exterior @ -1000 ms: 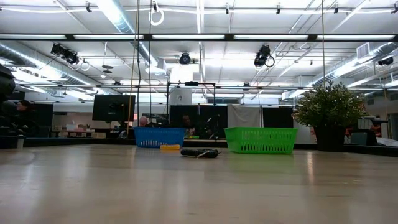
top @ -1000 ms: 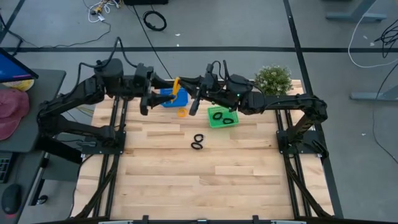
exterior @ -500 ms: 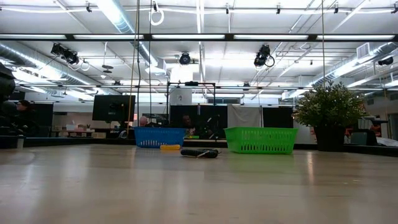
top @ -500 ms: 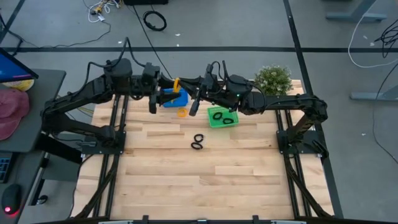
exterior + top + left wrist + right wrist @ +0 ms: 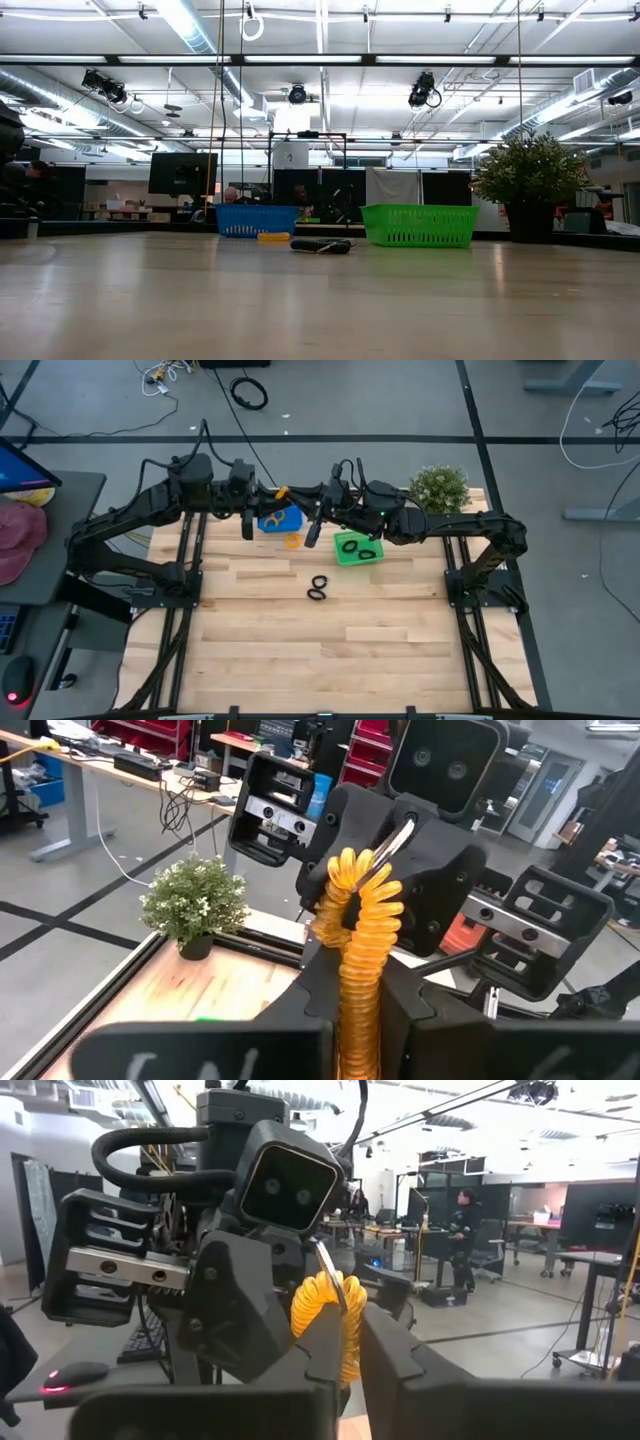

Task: Sort spring keychains
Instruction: Put the yellow spring keychain into the blue bin

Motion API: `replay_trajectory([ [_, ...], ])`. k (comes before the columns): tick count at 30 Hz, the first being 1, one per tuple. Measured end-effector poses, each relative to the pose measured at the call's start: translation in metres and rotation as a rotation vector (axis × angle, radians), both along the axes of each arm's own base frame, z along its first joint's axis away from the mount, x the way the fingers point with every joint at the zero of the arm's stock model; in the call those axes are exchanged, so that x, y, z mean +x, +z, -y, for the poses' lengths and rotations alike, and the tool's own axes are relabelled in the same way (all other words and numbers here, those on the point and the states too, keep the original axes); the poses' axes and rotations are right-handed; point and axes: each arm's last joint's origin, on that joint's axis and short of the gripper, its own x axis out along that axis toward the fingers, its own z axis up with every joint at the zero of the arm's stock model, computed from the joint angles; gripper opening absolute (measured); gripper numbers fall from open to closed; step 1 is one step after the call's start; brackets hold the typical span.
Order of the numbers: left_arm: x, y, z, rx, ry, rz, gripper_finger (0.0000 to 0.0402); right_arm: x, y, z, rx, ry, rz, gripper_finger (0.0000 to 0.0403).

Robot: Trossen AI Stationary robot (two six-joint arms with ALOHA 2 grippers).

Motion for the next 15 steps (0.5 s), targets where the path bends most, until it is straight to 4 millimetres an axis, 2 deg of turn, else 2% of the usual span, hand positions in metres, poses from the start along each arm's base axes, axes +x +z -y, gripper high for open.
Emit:
replay_trajectory([
  [4, 0.000, -0.001, -0.001, -0.001, 0.022, -0.014, 0.0048, -0.001, -0.001, -0.001, -0.005, 0.000, -0.026, 0.0062],
  [8, -0.001, -0.002, -0.001, 0.000, 0.032, -0.026, 0.0036, -0.009, 0.003, -0.002, -0.008, -0.001, -0.068, 0.0108],
  [15, -0.009, -0.001, 0.001, 0.049, 0.065, -0.052, 0.0028, -0.041, 0.021, -0.007, 0.025, 0.014, -0.128, 0.0162],
])
